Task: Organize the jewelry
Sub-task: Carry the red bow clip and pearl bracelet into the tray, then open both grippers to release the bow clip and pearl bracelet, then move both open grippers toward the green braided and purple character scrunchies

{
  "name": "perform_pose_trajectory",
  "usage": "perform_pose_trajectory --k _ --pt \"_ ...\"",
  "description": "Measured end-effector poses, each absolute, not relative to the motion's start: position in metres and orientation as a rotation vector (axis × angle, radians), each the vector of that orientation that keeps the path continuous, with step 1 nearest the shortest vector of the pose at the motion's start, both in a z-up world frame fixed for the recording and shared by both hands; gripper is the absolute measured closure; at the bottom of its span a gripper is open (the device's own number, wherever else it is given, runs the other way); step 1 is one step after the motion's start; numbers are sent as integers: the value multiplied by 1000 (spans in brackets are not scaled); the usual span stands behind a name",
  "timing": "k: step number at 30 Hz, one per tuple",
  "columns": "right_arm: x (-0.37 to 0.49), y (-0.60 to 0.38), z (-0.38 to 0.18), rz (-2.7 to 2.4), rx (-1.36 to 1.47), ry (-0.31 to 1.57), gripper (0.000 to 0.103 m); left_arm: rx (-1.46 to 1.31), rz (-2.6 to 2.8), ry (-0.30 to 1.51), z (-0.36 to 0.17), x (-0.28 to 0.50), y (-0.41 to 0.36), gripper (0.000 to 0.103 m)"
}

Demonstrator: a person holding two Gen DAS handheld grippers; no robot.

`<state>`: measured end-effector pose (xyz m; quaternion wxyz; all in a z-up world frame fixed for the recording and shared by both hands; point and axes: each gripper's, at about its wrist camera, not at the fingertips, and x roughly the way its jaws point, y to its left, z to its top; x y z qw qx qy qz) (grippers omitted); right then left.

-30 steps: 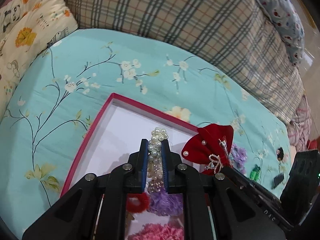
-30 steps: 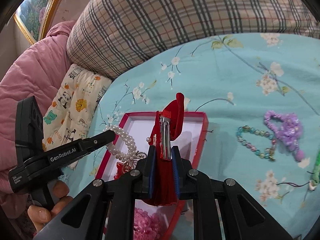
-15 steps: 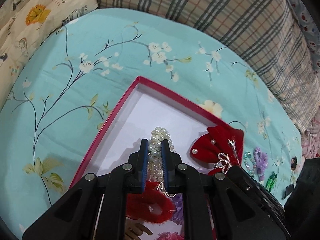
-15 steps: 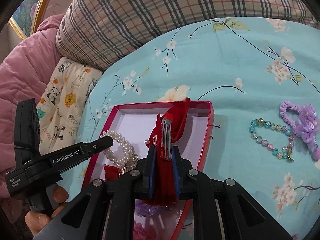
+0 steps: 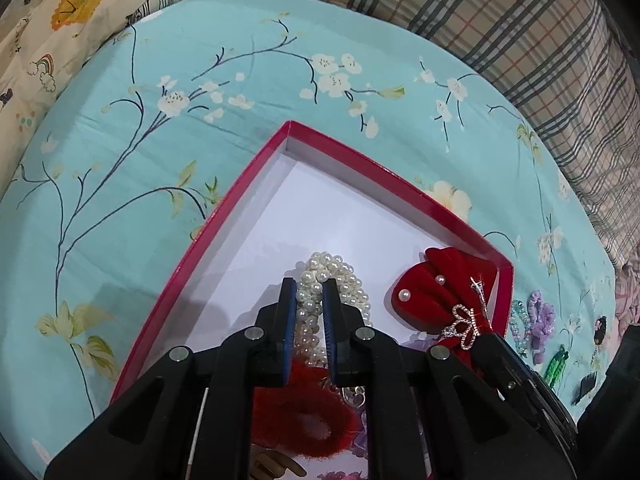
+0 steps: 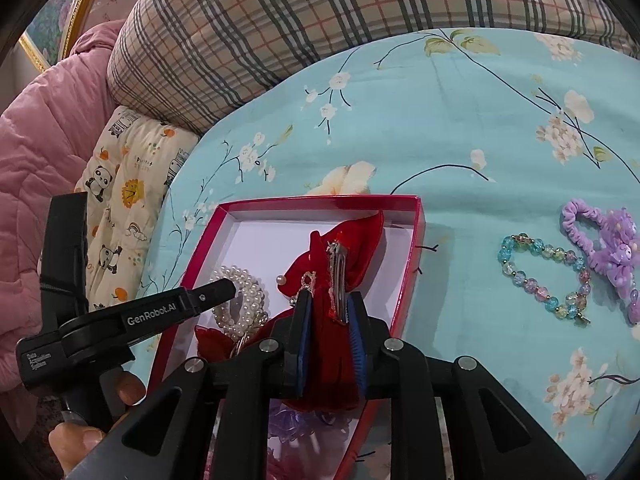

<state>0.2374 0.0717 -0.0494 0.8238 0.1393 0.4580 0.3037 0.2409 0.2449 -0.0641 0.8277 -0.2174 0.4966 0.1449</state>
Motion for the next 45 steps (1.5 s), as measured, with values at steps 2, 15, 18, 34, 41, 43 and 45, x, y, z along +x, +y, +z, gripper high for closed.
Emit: perform_pose_trajectory --k 2,15,18,34,41,43,45 --pt "237 70 -49 644 300 978 78 -461 316 1063 -66 242 245 92" --pt "230 62 -39 646 309 962 66 -493 312 1086 -66 248 244 77" --pt "226 59 -36 646 307 957 66 -492 308 1084 -63 246 242 76" --pt "206 -7 -29 592 313 964 59 -474 228 1025 -21 216 222 58" --pt "200 -56 -30 514 327 952 56 -437 154 1009 -7 210 190 58" --pt "200 -71 -31 485 333 953 56 -422 134 1013 -6 211 178 58" --pt "199 -83 -33 466 340 952 56 -408 108 1020 -5 211 165 58"
